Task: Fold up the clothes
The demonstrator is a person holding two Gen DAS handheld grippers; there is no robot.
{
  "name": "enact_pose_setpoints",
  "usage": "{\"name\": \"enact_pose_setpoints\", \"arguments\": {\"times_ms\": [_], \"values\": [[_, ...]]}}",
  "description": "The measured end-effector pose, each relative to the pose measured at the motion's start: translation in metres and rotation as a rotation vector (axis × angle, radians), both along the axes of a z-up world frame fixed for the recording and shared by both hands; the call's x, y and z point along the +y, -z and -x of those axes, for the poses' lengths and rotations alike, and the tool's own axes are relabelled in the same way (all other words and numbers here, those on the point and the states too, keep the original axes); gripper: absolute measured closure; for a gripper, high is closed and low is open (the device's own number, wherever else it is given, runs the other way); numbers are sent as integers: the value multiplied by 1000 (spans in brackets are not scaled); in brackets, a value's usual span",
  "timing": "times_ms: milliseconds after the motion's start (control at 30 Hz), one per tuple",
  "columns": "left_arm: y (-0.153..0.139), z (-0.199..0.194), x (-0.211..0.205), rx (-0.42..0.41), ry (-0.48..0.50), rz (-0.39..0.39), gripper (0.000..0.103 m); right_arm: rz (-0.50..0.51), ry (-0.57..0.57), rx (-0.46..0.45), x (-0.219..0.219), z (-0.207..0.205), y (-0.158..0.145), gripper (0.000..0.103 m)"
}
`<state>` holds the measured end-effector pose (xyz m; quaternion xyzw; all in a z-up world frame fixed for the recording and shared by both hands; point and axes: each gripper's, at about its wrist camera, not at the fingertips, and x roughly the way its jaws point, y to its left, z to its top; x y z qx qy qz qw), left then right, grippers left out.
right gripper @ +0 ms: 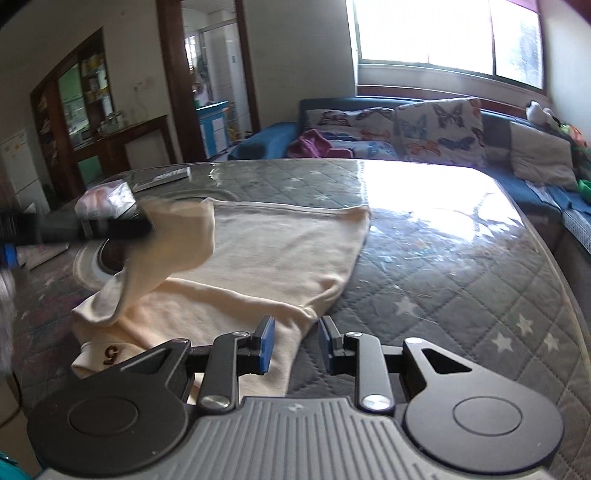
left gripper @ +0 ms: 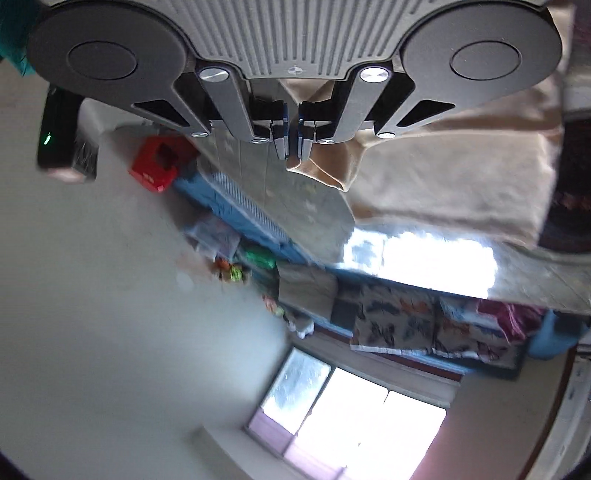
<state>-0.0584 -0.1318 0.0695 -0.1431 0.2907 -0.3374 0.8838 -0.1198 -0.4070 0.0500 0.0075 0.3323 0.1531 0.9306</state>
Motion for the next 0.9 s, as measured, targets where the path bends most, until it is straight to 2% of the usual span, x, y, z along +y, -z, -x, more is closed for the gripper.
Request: {"name": "enact_pose_setpoints", "arguments": {"times_ms": [67, 133, 267, 367, 467, 733, 767, 800, 900], "values": [[12, -1, -15, 25, 49, -13, 97, -1, 9, -1, -2, -1, -1, 78], [18, -1, -18, 43, 71, -15, 94, -5, 15, -6, -3, -3, -3, 78], [29, 0, -23, 76, 111, -17, 94, -34, 5, 5, 2, -7, -4, 78], [24, 2, -13, 57, 117, -32, 94, -47, -28, 19, 10, -10, -2, 78], [20, 2, 7, 47, 71, -69, 94, -49, -65, 31, 21, -14, 2, 78], [27, -13, 75, 68, -135, -158, 94, -24, -94, 75, 42, -30, 22, 79], [27, -14, 80, 68, -148, -166, 94, -18, -97, 80, 45, -31, 25, 84], [27, -15, 84, 66, -157, -173, 94, -10, -100, 82, 47, -31, 26, 96], [26, -19, 90, 55, -175, -187, 94, 35, -92, 31, 53, -27, 18, 101]]}}
